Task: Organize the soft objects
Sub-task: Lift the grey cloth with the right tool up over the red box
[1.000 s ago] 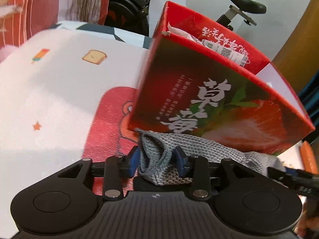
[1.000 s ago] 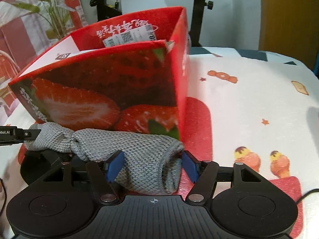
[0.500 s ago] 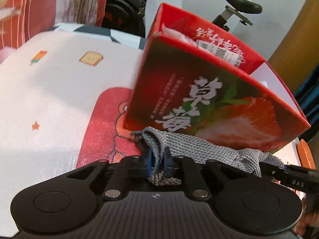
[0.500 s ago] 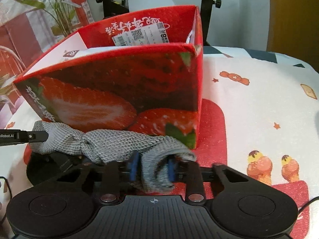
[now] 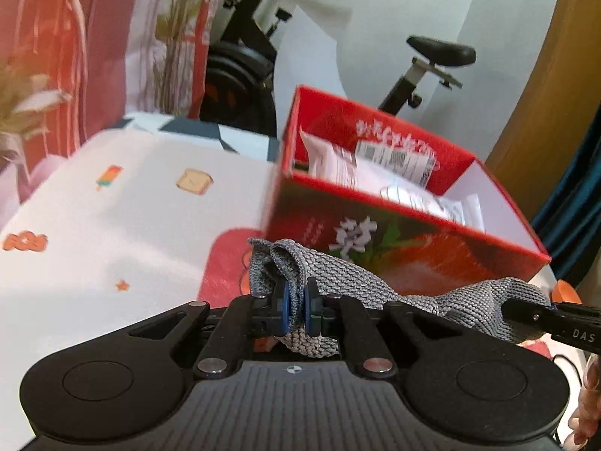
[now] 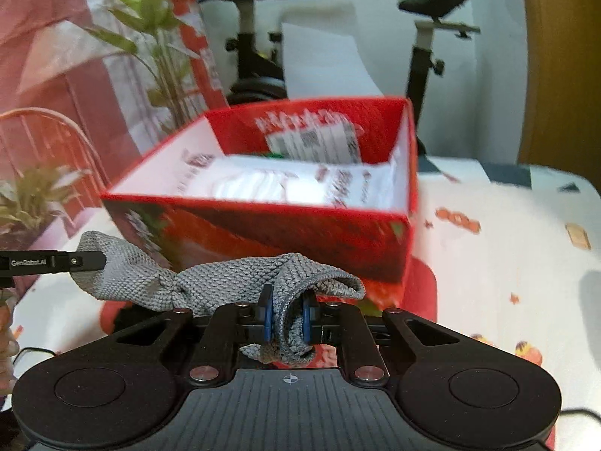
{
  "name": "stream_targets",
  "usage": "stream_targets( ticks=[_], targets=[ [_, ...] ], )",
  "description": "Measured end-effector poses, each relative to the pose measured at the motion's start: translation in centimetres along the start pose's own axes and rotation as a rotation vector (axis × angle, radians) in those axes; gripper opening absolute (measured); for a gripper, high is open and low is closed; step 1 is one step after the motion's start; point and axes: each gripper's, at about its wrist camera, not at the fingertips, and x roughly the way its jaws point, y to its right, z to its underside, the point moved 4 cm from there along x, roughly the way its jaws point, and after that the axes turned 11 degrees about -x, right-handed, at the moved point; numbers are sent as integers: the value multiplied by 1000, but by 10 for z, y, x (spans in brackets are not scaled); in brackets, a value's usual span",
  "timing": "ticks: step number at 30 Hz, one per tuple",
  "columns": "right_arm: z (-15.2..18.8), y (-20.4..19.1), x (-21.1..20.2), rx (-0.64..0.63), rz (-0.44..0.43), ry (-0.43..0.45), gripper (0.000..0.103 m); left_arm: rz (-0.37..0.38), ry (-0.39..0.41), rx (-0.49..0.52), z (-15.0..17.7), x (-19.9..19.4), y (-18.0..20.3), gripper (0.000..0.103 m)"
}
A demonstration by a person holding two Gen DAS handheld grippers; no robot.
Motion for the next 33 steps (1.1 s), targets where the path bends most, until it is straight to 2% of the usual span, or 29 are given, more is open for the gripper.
stream_targets(
  ticks=[14,26,33],
  targets=[
    [-36,-33,-31,-87,-33,104,13,19,142,-28,-22,-47,-6,9],
    [-77,-35,-39,-113,-41,179,13,35,225,7,-50,-64,6,9],
    [-108,-24,-26,-137,-22,203,13,49,268,42,-75,-61,24,9]
  ],
)
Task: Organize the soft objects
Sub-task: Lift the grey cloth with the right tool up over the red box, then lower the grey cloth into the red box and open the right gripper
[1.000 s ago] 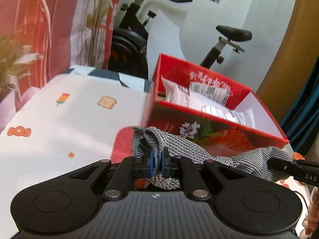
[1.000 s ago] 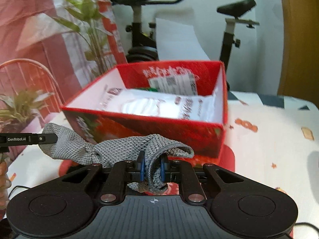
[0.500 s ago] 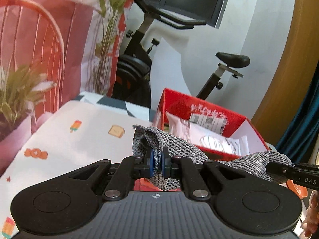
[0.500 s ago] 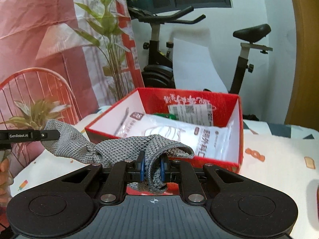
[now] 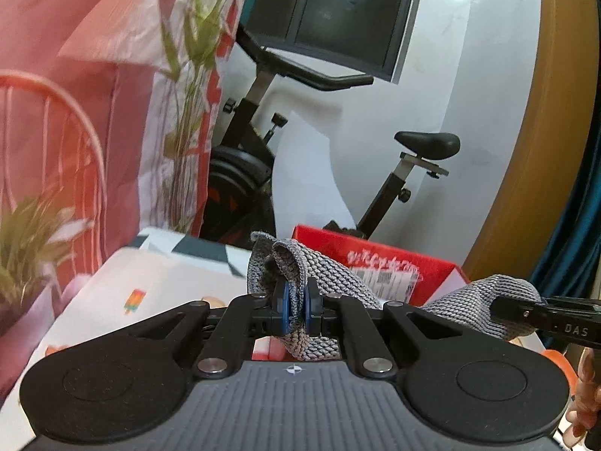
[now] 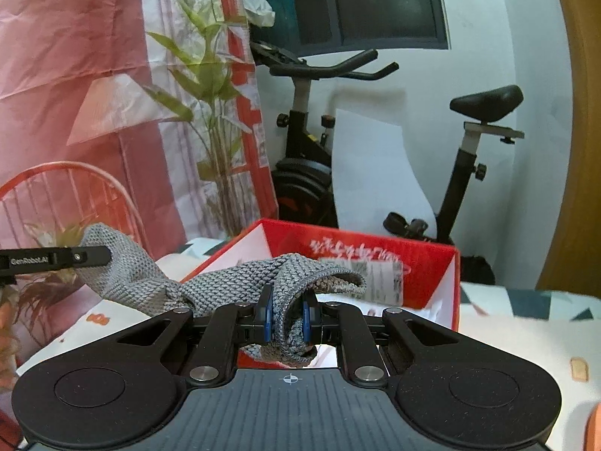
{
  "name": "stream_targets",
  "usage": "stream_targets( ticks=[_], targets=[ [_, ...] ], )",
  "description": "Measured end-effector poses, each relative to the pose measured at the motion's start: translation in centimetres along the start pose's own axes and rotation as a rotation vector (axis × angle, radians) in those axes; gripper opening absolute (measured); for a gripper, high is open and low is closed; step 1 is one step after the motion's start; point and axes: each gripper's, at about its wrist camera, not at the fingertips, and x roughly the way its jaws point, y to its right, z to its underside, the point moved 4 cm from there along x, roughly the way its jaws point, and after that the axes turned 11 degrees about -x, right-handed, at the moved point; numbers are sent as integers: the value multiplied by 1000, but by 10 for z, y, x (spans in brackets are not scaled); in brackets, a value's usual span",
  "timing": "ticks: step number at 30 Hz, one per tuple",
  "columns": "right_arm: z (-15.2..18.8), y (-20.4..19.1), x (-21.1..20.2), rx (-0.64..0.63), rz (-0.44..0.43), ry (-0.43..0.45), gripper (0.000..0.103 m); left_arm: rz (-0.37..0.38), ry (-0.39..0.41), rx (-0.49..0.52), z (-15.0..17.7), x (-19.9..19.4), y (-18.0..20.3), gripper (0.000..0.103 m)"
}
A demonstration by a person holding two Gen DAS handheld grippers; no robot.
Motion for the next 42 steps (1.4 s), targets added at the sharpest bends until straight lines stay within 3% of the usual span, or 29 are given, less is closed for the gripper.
stream_targets(
  ticks=[5,7,11,18,23,33,42],
  targets=[
    [-22,26,22,-1,33,8,13,8,42,66,-22,24,20,9],
    [-27,35,30,-3,41,0,13,16,22,76,-27,38,28,9],
    [-23,47,48,-25,41,-57,13,37,-85,149,-18,71,46,9],
    [15,45,76,-44,-1,-209,13,65,-293,241,25,104,58,9],
    [32,44,85,-45,-9,-276,13,87,-371,224,38,117,53,9],
    [24,65,61,-48,8,-305,13,151,-399,188,39,119,64,9],
    [24,49,85,-226,0,-396,17,56,-384,252,34,130,54,9]
  ],
)
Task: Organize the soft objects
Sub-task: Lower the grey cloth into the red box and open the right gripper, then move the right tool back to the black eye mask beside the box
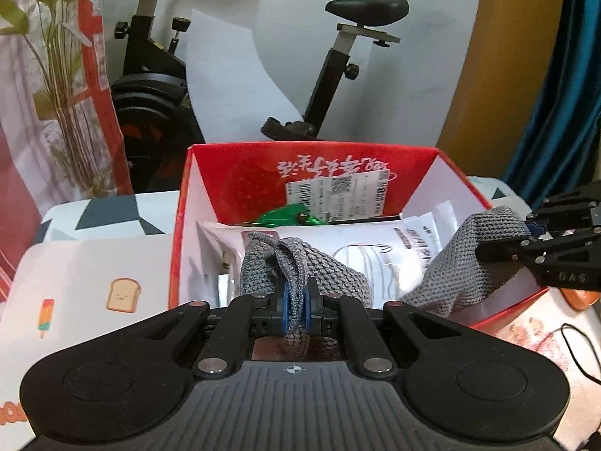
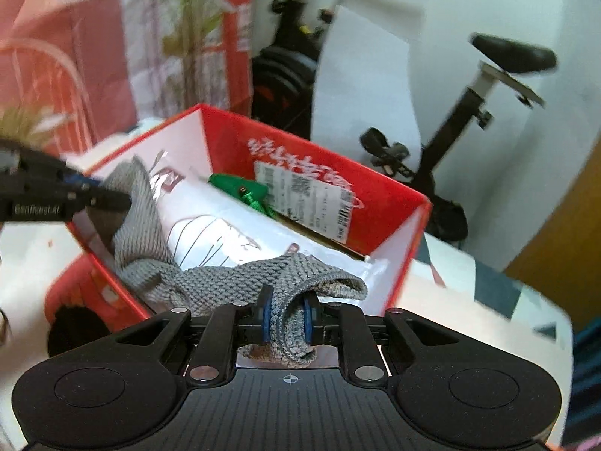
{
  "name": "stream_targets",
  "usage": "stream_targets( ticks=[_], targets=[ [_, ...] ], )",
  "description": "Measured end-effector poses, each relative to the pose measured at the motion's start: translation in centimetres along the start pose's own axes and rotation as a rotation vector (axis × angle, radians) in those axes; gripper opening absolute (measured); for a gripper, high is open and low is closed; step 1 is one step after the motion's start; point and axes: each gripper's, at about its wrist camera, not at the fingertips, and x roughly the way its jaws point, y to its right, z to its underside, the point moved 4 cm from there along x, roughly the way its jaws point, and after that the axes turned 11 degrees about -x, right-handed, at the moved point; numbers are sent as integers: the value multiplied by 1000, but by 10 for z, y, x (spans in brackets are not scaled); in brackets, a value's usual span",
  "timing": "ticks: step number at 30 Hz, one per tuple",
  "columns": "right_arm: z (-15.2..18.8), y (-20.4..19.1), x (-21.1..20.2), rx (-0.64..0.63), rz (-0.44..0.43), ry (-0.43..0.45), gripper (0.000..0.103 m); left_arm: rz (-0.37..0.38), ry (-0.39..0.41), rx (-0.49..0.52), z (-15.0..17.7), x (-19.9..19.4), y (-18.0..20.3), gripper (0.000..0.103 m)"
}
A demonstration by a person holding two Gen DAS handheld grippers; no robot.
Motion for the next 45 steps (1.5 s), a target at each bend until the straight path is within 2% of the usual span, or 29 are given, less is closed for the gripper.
stream_targets(
  ticks=[4,17,29,32,36,37,39,41,45],
  targets=[
    [-9,-12,21,-64,-4,-39,17,-8,-3,1,-2,3,0,9],
    [-10,-14,72,-21,-63,-132,21,-44,-27,-5,-2,20,-7,9],
    [-8,-8,86,35,-102,-179,21,-70,-27,33,0,30,-1,10],
    [-8,-7,85,44,-87,-182,26,-83,-15,73,3,29,2,11],
    [-8,-7,74,42,-31,-155,35,-89,-3,86,2,22,1,16],
    [-8,-7,69,34,-12,-146,35,-88,3,79,1,19,-1,20],
    [-8,-7,57,29,19,-114,40,-90,35,65,-3,8,-4,36],
    [-9,-4,43,44,37,-72,48,-87,77,57,-8,-5,-6,39],
    [-10,2,15,68,68,25,50,-89,147,35,-14,-35,-11,43]
  ],
)
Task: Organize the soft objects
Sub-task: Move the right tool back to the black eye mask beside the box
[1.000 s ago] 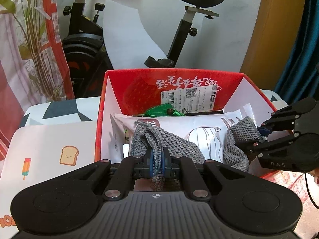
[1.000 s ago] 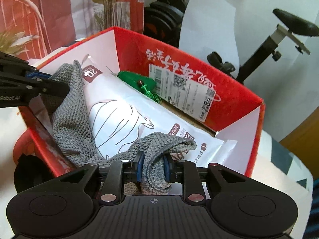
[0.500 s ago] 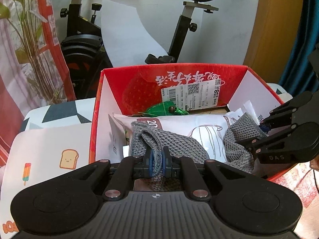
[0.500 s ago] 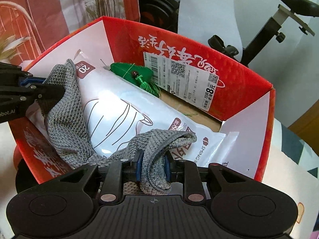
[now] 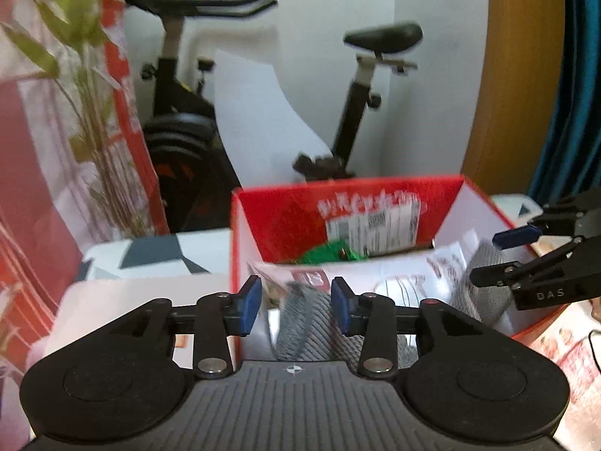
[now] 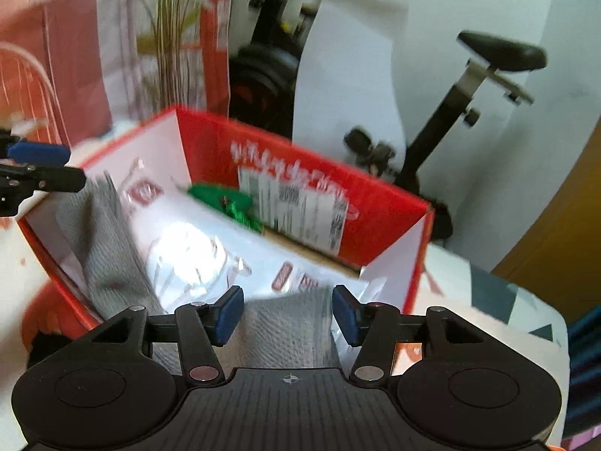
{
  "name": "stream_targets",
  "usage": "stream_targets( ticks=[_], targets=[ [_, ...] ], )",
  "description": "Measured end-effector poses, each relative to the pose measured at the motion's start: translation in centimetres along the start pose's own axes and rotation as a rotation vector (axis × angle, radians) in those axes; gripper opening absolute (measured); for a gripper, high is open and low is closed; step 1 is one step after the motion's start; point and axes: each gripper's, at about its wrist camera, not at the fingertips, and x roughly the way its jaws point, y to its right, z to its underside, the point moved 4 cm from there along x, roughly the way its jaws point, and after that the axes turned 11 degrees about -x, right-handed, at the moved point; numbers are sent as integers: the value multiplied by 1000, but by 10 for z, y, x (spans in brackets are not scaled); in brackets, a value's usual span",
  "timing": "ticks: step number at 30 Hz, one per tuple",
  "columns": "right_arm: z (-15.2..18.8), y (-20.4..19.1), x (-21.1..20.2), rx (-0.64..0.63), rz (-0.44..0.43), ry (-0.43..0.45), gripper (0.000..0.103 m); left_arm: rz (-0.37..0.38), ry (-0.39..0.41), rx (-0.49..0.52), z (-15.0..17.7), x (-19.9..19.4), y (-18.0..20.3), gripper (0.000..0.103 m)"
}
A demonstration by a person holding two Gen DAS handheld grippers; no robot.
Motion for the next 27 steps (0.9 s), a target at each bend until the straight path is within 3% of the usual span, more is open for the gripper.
stream_targets(
  ticks=[3,8,17,22,27],
  targets=[
    [2,3,-20,28,4,73,50,40,35,-62,3,-23,-9,43],
    [16,-11,-50,24,-5,156,49,67,40,-130,35,-53,-21,43],
    [54,-71,-87,50,-98,226,49,77,-66,-134,102,-68,-37,43],
    [74,-94,-89,15,-143,188,49,68,-121,-130,127,-57,-41,43],
    [111,-103,-71,77,-149,99,49,40,-158,-128,145,-36,-44,43]
  ],
)
